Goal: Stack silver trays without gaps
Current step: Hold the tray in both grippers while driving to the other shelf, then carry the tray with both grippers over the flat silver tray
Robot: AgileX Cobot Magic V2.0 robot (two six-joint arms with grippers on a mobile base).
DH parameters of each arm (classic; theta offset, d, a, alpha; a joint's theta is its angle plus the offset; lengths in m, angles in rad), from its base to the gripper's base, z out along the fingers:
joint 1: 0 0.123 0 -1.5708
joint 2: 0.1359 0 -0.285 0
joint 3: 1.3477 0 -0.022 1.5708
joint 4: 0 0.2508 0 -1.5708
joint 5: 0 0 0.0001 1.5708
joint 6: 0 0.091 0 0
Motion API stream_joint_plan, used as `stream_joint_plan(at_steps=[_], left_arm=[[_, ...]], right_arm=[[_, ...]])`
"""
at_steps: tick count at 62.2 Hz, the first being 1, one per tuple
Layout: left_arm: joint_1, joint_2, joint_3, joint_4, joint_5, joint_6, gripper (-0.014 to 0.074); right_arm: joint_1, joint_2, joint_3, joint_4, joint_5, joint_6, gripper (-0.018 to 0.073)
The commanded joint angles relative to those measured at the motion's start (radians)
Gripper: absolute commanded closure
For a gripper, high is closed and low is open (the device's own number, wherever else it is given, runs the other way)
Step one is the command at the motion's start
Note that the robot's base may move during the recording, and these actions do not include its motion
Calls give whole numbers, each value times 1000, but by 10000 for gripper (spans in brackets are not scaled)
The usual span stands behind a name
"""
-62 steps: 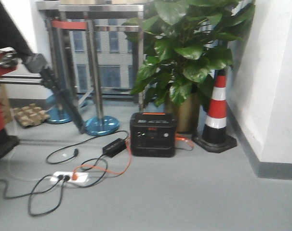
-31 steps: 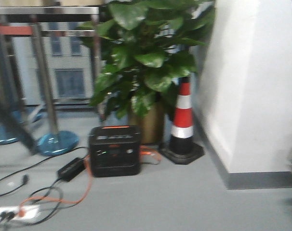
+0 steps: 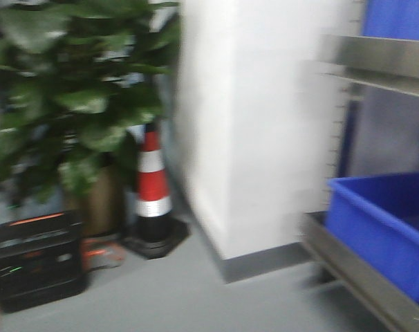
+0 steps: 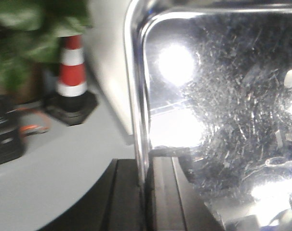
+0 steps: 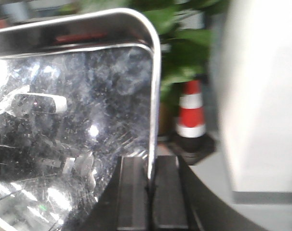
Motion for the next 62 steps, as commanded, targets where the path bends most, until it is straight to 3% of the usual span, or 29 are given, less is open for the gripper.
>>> stream_joint_plan(at_steps=[1, 62], left_arm=[[-10, -6, -8, -34, -36, 8, 606], [-10, -6, -8, -34, -36, 8, 606]], right_arm=[[12, -16, -7, 12, -104, -3, 627], [12, -16, -7, 12, -104, -3, 627]])
